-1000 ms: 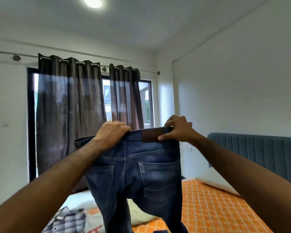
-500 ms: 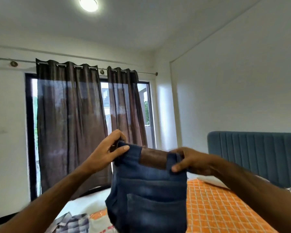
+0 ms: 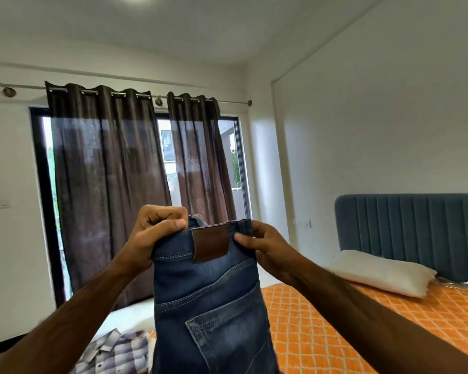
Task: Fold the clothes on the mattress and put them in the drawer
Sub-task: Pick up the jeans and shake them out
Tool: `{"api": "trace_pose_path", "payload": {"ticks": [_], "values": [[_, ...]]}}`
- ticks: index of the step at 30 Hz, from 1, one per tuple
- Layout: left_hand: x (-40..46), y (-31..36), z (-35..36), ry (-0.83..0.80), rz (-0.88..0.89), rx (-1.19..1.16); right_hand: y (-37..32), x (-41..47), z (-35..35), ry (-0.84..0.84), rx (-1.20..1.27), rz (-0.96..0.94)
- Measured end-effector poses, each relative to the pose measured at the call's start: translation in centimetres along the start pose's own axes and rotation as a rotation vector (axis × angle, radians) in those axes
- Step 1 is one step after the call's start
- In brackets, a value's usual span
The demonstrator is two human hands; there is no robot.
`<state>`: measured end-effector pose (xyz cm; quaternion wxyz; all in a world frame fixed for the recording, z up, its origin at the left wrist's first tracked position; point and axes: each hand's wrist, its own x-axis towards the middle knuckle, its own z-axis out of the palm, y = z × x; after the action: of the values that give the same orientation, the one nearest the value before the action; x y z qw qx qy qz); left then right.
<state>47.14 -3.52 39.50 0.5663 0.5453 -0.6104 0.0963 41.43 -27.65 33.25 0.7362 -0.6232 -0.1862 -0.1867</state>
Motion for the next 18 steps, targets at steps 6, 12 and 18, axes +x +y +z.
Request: {"api": "trace_pose_path", "payload": {"ticks": [6,12,18], "values": [[0.1,0.6,0.5,-0.156,-0.058,-0.149,1.7,-0.2,1.3,-0.346,0.153,0.180],[-0.9,0.6,0.2,-0.106,-0.122,-0.316,1.1,-0.3,0.4,-0.475,0.224,0.235],[0.0,1.0,2.1,-0.252,-0.101,-0.576,1.5,-0.8,1.8,-0.785,0.283,0.264]]}}
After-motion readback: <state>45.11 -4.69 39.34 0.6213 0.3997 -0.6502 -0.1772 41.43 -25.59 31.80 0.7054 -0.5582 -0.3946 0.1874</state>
